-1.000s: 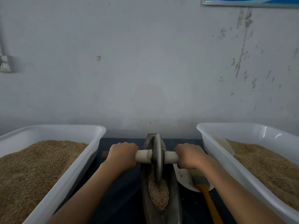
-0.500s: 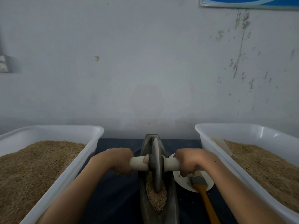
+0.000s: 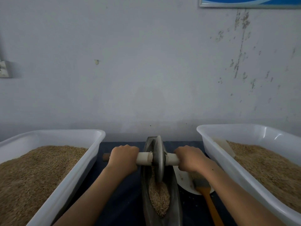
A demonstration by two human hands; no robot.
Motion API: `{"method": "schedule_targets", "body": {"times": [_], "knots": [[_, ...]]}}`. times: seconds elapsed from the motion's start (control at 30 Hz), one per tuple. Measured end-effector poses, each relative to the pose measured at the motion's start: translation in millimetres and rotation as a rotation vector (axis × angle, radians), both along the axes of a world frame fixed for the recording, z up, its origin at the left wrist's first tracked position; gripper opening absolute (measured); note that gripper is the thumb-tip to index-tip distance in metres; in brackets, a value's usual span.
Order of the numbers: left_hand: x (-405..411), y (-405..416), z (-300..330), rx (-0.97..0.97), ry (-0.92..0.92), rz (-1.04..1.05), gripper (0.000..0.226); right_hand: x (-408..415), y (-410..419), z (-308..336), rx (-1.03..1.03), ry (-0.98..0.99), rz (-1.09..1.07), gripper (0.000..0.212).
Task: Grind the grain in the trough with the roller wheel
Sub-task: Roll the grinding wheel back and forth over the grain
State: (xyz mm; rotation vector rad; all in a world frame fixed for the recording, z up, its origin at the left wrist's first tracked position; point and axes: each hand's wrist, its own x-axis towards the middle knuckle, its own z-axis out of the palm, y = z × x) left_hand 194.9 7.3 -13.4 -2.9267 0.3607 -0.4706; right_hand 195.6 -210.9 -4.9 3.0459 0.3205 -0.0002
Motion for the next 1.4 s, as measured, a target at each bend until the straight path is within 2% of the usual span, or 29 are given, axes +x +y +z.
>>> {"method": "schedule_targets", "body": {"times": [0.17, 0.3, 0.4, 0.53, 0.63, 0.73, 0.93, 1.0, 1.1, 1.2, 1.3, 1.4], "knots": [[-4.7, 1.9, 9.8, 0.013, 0.329, 0.003, 0.045, -7.4, 1.0, 10.2, 0.002, 0.236, -0.009, 0.040], [-5.3, 1.1, 10.8, 0.004, 0.394, 0.020, 0.048, -6.9, 2.4, 11.1, 0.020, 0.278, -0.015, 0.040], [-3.5, -1.0, 6.7, 0.029, 0.240, 0.022, 0.040, -5.8, 2.6, 8.6, 0.008, 0.189, -0.018, 0.034], [-2.5, -3.9, -3.3, -0.018, -0.063, 0.012, 0.026, -2.4, 4.0, -1.9, 0.030, -0.103, -0.018, 0.026], [-2.5, -4.5, -7.4, -0.056, -0.137, -0.004, 0.024, -0.5, 5.3, -4.9, 0.073, -0.143, -0.028, 0.026], [-1.9, -3.0, -3.6, -0.028, -0.036, -0.016, 0.028, -2.0, 4.3, 0.3, 0.032, -0.053, -0.014, 0.029], [-3.3, 2.5, 6.8, -0.016, 0.344, -0.036, 0.043, -5.6, 2.3, 8.6, 0.000, 0.251, -0.018, 0.045], [-3.2, 2.5, 6.8, -0.021, 0.365, -0.035, 0.045, -4.7, 1.7, 7.3, 0.018, 0.276, -0.023, 0.045], [-1.0, 0.8, 4.8, 0.010, 0.263, -0.022, 0.041, -1.3, 1.6, 4.6, 0.011, 0.206, -0.028, 0.038], [0.2, -0.8, -1.7, -0.003, 0.062, -0.020, 0.031, 1.9, 2.1, -1.0, -0.006, 0.011, -0.010, 0.027], [0.4, -2.4, -7.8, -0.052, -0.106, -0.017, 0.023, 4.8, 2.3, -7.3, 0.051, -0.128, -0.021, 0.024], [2.6, -2.0, -8.2, -0.048, -0.103, -0.034, 0.025, 3.6, 2.4, -6.5, 0.037, -0.107, -0.019, 0.026]]}}
